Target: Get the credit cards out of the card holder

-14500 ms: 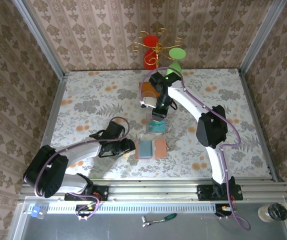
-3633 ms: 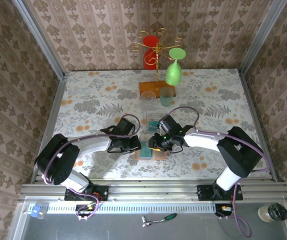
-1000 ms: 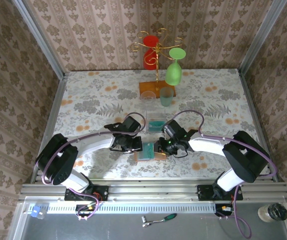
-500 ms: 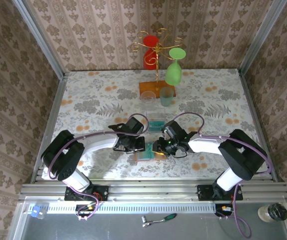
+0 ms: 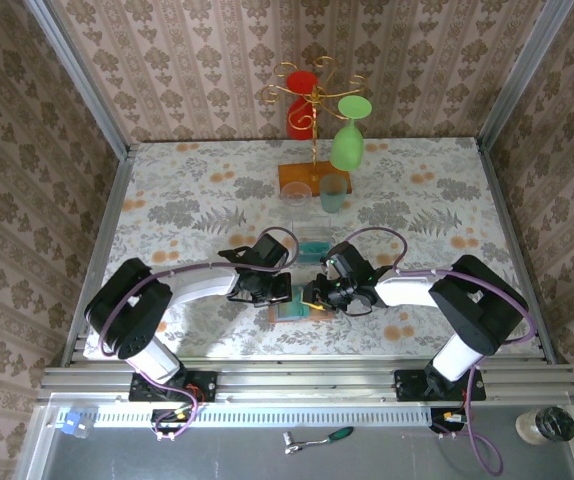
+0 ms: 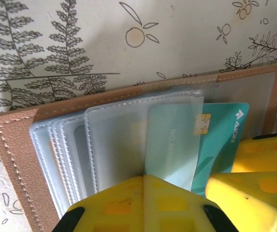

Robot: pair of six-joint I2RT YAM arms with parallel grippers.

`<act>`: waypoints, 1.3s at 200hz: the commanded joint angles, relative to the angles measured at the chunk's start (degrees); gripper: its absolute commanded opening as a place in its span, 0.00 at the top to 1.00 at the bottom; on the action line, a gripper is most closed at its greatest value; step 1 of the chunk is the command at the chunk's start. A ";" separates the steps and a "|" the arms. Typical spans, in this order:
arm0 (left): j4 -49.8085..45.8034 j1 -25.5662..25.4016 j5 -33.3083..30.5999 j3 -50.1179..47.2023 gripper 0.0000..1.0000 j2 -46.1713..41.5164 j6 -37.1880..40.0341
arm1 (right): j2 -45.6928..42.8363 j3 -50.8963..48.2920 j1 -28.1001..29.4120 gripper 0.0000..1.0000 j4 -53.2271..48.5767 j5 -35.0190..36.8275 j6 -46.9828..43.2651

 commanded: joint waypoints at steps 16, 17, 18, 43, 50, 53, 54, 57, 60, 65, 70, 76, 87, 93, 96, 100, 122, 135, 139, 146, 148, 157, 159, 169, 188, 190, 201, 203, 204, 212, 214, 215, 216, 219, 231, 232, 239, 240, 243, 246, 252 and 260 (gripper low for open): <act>-2.68 0.22 -1.65 -0.86 0.94 1.61 1.41 | -1.06 -0.30 -0.20 0.84 -1.53 0.77 0.19; -2.75 0.20 -1.70 -0.82 0.94 1.55 1.41 | -1.08 -0.30 -0.21 0.84 -1.59 0.85 0.15; -2.79 0.19 -1.72 -0.81 0.94 1.56 1.41 | -1.18 -0.35 -0.21 0.84 -1.66 0.88 0.13; -3.54 0.45 -2.27 -0.61 0.94 1.14 1.99 | -1.87 -0.13 -0.40 0.90 -3.29 1.71 -0.48; -3.65 0.66 -2.36 -0.52 0.94 1.12 2.03 | -1.98 -0.15 -0.48 0.91 -3.67 1.84 -0.63; -3.67 0.78 -2.34 -0.48 0.94 0.98 2.09 | -2.02 -0.13 -0.55 0.91 -3.89 1.96 -0.67; -3.69 0.78 -2.35 -0.46 0.94 0.97 2.10 | -2.00 -0.08 -0.56 0.91 -4.00 2.01 -0.67; -3.70 0.86 -2.44 -0.44 0.94 0.88 2.11 | -2.13 -0.06 -0.62 0.91 -4.28 2.14 -0.80; -3.74 0.95 -2.45 -0.44 0.94 0.79 2.19 | -2.20 -0.13 -0.65 0.91 -4.48 2.23 -0.86; -3.77 0.96 -2.45 -0.46 0.94 0.68 2.17 | -2.37 -0.13 -0.75 0.92 -4.83 2.52 -1.01; -3.89 1.05 -2.53 -0.45 0.94 0.46 2.32 | -2.61 -0.06 -0.81 0.92 -5.26 2.80 -1.07; -3.97 1.25 -2.54 -0.36 0.94 0.35 2.46 | -2.94 -0.21 -0.91 0.92 -5.53 3.05 -1.12; -4.11 1.41 -2.54 -0.36 0.94 0.02 2.64 | -3.66 -0.38 -1.01 0.93 -5.96 3.45 -1.20; -4.29 1.58 -2.54 -0.38 0.94 -0.01 2.77 | -4.05 -0.45 -1.10 0.93 -6.29 3.62 -1.36; -4.27 1.65 -2.54 -0.36 0.94 0.00 2.81 | -4.16 -0.40 -1.10 0.93 -6.57 3.71 -1.40; -4.30 1.75 -2.54 -0.37 0.94 -0.08 2.89 | -4.47 -0.39 -1.10 0.93 -6.92 3.87 -1.63; -4.43 1.95 -2.36 -0.36 0.94 -0.08 3.17 | -5.82 0.09 -1.15 0.94 -9.11 4.75 -2.58; -4.44 2.10 -2.30 -0.13 0.94 -0.26 3.22 | -6.80 0.44 -1.10 0.95 -10.71 5.50 -3.28; -4.39 2.09 -2.32 -0.03 0.94 -0.38 3.19 | -7.10 0.61 -1.14 0.95 -11.26 5.78 -3.45; -4.32 2.05 -2.27 0.13 0.94 -0.58 3.34 | -7.65 0.87 -1.22 0.95 -11.94 6.09 -3.86; -4.32 2.09 -2.27 0.23 0.94 -0.61 3.34 | -7.75 0.91 -1.20 0.95 -12.20 6.19 -4.02; -4.23 2.15 -2.17 0.43 0.93 -0.96 3.50 | -8.21 1.33 -1.21 0.96 -13.29 6.57 -4.73; -4.19 2.12 -2.21 0.57 0.93 -1.12 3.45 | -8.33 1.47 -1.19 0.95 -13.52 6.62 -4.85; -4.21 2.19 -2.19 0.91 0.93 -1.62 3.50 | -8.75 2.11 -1.19 0.96 -14.90 6.97 -5.83; -4.73 2.37 -2.44 1.46 0.92 -2.53 3.52 | -9.44 3.86 -1.25 0.96 -18.34 7.96 -8.52; -4.80 2.42 -2.51 1.46 0.92 -2.73 3.52 | -9.49 4.08 -1.27 0.96 -18.76 8.06 -8.77; -5.26 2.60 -2.78 1.45 0.91 -3.47 3.58 | -9.73 5.44 -1.28 0.96 -21.13 8.52 -11.41; -5.35 2.67 -2.84 1.44 0.91 -3.58 3.60 | -9.72 5.73 -1.28 0.97 -21.55 8.55 -11.80; -5.41 2.70 -2.86 1.42 0.91 -3.64 3.69 | -9.76 5.83 -1.28 0.96 -21.75 8.56 -12.17; -5.72 2.94 -3.06 1.25 0.91 -4.32 3.70 | -9.87 7.25 -1.25 0.96 -23.94 8.77 -14.74; -5.77 3.02 -3.13 1.19 0.91 -4.47 3.74 | -9.93 7.61 -1.27 0.96 -24.60 8.86 -15.27; -5.79 3.05 -3.18 1.17 0.91 -4.57 3.76 | -9.95 7.78 -1.27 0.96 -24.90 8.89 -15.53; -5.89 3.11 -3.21 1.15 0.91 -4.66 3.77 | -9.97 7.91 -1.28 0.96 -25.23 8.95 -15.53; -5.97 3.25 -3.28 1.00 0.91 -4.95 3.71 | -9.90 8.39 -1.28 0.96 -26.12 9.08 -16.94; -6.10 3.72 -3.55 0.29 0.90 -6.03 3.78 | -9.85 10.81 -1.28 0.96 -29.93 9.18 -22.04; -6.09 3.80 -3.52 0.19 0.90 -6.14 3.74 | -9.83 11.01 -1.28 0.96 -30.25 9.23 -22.43; -6.09 4.19 -3.53 -0.22 0.89 -6.92 3.70 | -9.72 12.41 -1.28 0.96 -32.59 9.49 -25.57; -6.09 4.25 -3.51 -0.29 0.89 -6.98 3.70 | -9.63 12.64 -1.28 0.96 -32.98 9.56 -26.04; -6.07 4.42 -3.51 -0.46 0.89 -7.28 3.67 | -9.51 13.29 -1.28 0.96 -34.14 9.77 -27.44; -6.08 4.63 -3.46 -0.60 0.89 -7.59 3.77 | -9.43 14.05 -1.28 0.96 -35.41 10.05 -28.77; -6.09 4.97 -3.42 -0.99 0.88 -8.13 3.78 | -9.27 15.51 -1.28 0.96 -37.74 11.07 -31.78; -6.29 5.38 -3.50 -1.41 0.88 -8.81 4.07 | -9.04 17.01 -1.28 0.97 -40.40 12.05 -35.32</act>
